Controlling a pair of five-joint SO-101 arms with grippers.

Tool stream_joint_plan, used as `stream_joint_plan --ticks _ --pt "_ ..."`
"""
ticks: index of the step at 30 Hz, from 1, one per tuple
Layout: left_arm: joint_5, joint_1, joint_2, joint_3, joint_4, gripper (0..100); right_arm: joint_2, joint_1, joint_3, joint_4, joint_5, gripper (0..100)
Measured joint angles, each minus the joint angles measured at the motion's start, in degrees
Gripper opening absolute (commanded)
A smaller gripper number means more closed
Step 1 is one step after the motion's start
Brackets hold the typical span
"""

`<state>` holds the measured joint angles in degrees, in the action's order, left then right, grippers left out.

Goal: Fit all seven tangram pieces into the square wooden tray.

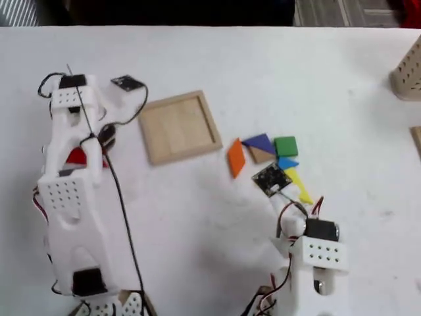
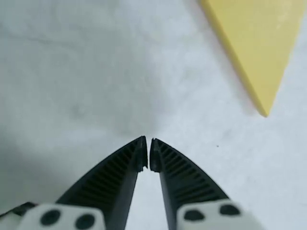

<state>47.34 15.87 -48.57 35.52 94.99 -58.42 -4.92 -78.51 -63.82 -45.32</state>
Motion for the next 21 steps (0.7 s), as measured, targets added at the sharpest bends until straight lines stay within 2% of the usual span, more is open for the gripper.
stream_joint_plan --ticks 5,10,13,16,19,21 --pt "-1.2 0.0 9.6 -10.4 -3.3 2 0.0 0.0 0.0 0.0 0.0 1.9" --pt "-6.6 0.0 25.2 -29.5 -14.6 4 0.0 0.0 0.0 0.0 0.0 1.9" --pt "-13.3 0.6 33.5 -40.9 -23.8 11 0.0 0.0 0.0 0.0 0.0 1.9" --pt "-22.9 1.8 38.6 -50.5 -32.4 16 0.0 0.0 0.0 0.0 0.0 1.9" --pt "-33.6 2.8 41.3 -57.4 -38.9 18 0.0 0.0 0.0 0.0 0.0 1.9" --pt "-37.5 3.9 42.0 -60.1 -41.5 18 0.0 0.0 0.0 0.0 0.0 1.9"
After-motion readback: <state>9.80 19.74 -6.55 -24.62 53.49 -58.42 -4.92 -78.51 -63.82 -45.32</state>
